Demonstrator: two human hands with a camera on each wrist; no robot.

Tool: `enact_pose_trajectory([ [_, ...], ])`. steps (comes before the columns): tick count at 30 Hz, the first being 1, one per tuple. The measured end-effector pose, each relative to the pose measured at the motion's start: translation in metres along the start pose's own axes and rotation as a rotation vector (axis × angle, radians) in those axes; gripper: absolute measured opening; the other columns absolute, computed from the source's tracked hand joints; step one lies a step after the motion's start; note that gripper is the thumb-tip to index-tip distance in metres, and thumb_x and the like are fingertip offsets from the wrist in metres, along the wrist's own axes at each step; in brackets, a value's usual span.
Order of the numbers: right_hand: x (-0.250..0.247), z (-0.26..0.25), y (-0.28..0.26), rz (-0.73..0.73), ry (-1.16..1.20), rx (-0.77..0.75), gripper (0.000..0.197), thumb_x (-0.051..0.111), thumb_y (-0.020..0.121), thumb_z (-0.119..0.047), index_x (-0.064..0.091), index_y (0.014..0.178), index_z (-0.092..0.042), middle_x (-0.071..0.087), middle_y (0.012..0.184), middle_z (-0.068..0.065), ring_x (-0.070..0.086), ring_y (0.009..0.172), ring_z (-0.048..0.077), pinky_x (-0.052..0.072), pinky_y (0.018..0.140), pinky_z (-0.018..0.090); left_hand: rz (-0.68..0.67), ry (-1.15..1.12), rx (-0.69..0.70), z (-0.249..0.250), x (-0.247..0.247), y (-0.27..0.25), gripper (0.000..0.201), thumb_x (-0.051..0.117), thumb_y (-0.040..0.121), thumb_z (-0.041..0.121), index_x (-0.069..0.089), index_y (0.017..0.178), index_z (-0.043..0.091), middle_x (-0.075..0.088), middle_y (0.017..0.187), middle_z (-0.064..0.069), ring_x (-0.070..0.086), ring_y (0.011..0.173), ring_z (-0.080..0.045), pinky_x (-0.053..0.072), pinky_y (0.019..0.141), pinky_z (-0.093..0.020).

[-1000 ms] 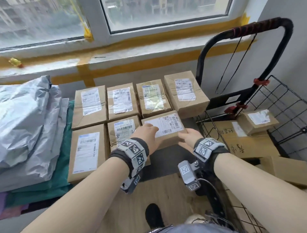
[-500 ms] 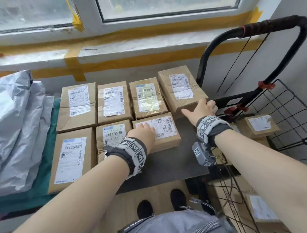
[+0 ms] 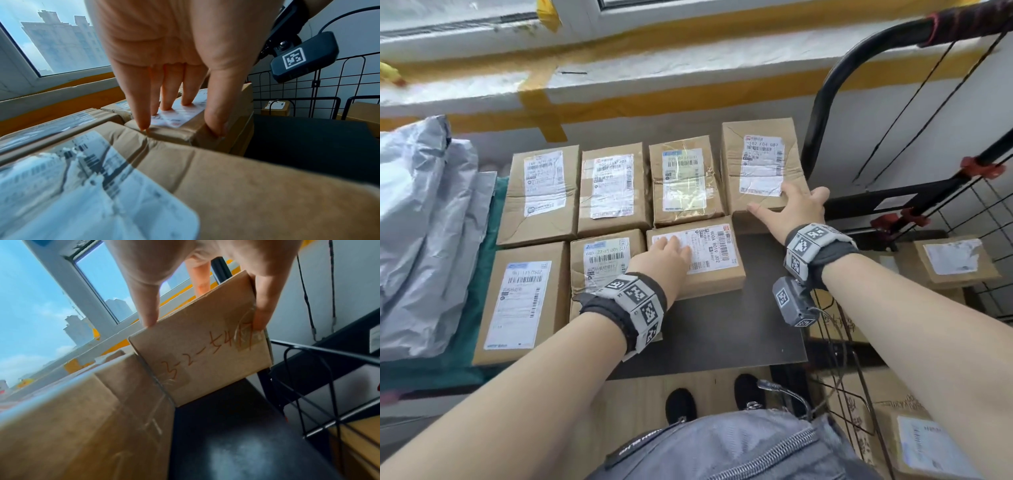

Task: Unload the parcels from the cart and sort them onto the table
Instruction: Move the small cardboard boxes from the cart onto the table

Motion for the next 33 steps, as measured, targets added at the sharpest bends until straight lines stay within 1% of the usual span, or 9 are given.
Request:
enact_pose_trajectory([
  [4,-0.008,0.003,0.005,-0.003,0.010,-0.050,0.059,0.063,0.080,-0.052,0.056,0.122,-0.011,0.037,0.130,0.008,0.055,0.108,0.026,0.044,0.094,0.033,0.019,-0.028,-0.019,0.002,0.000,-0.002,0.085,0.065,0.080,0.001,0.015,0.147,0.014,0.011,0.155,-0.006,0.011,0.144,-0.023,0.042,0.105,-0.043],
  [8,-0.007,0.004,0.008,-0.002,-0.022,-0.099,0.055,0.061,0.083,-0.050,0.057,0.120,-0.010,0.041,0.129,0.008,0.056,0.108,0.027,0.044,0.094,0.033,-0.004,-0.056,-0.024,0.003,-0.004,-0.005,0.084,0.065,0.077,-0.003,0.020,0.145,0.016,0.017,0.152,-0.004,0.013,0.144,-0.023,0.042,0.103,-0.044],
  [14,-0.004,0.005,0.008,-0.021,-0.103,-0.084,0.047,0.056,0.086,-0.048,0.056,0.118,-0.014,0.037,0.134,0.010,0.045,0.117,0.034,0.041,0.091,0.036,0.022,-0.098,-0.016,0.002,-0.004,-0.006,0.068,0.065,0.072,-0.005,0.036,0.130,0.016,0.034,0.134,-0.002,0.030,0.133,-0.024,0.046,0.099,-0.043],
  [18,-0.004,0.008,0.004,-0.033,-0.139,-0.047,0.037,0.050,0.088,-0.044,0.055,0.116,-0.021,0.019,0.151,0.009,0.031,0.127,0.037,0.037,0.097,0.040,0.060,-0.124,-0.019,0.002,-0.004,-0.009,0.068,0.066,0.072,-0.004,0.038,0.129,0.018,0.036,0.132,-0.001,0.034,0.129,-0.024,0.049,0.094,-0.041],
  [21,-0.004,0.010,-0.001,-0.033,-0.153,-0.086,0.034,0.048,0.088,-0.042,0.055,0.113,-0.019,0.023,0.149,0.009,0.029,0.129,0.036,0.037,0.098,0.040,0.066,-0.125,-0.014,0.003,-0.003,-0.012,0.073,0.071,0.068,-0.004,0.038,0.130,0.017,0.037,0.131,-0.002,0.033,0.129,-0.024,0.049,0.095,-0.042],
  [24,-0.005,0.014,-0.004,-0.038,-0.160,-0.110,0.036,0.048,0.087,-0.043,0.055,0.115,-0.022,0.030,0.146,0.012,0.031,0.131,0.037,0.036,0.100,0.041,0.068,-0.117,-0.010,0.003,-0.003,-0.017,0.070,0.070,0.070,-0.003,0.039,0.130,0.015,0.039,0.131,-0.003,0.036,0.128,-0.025,0.049,0.094,-0.041],
  [26,-0.008,0.015,-0.009,-0.038,-0.134,-0.105,0.041,0.048,0.086,-0.043,0.053,0.122,-0.025,0.030,0.147,0.014,0.031,0.132,0.039,0.033,0.105,0.043,0.067,-0.112,-0.008,0.001,-0.003,-0.019,0.067,0.069,0.071,-0.003,0.039,0.130,0.014,0.040,0.129,-0.003,0.037,0.126,-0.026,0.049,0.094,-0.041],
  [29,-0.013,0.018,-0.019,-0.040,-0.108,-0.065,0.051,0.047,0.091,-0.038,0.040,0.140,-0.030,0.022,0.154,0.013,0.023,0.140,0.036,0.027,0.112,0.042,0.099,-0.106,0.019,0.000,-0.004,-0.021,0.061,0.066,0.073,-0.003,0.040,0.127,0.012,0.041,0.126,-0.005,0.040,0.124,-0.027,0.049,0.094,-0.043],
  [33,-0.020,0.022,-0.037,-0.030,-0.075,-0.001,0.054,0.047,0.092,-0.039,0.034,0.144,-0.029,0.019,0.155,0.012,0.022,0.142,0.031,0.025,0.114,0.040,0.187,-0.097,0.081,0.004,-0.009,-0.024,0.051,0.063,0.079,0.006,0.042,0.124,0.017,0.043,0.127,-0.002,0.045,0.120,-0.025,0.053,0.086,-0.042],
])
Point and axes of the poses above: each hand's wrist, its own y-axis towards the middle knuckle, its own x-axis out of the palm, z = x × y, the point moved 3 cm from there along y, towards the middle knuckle
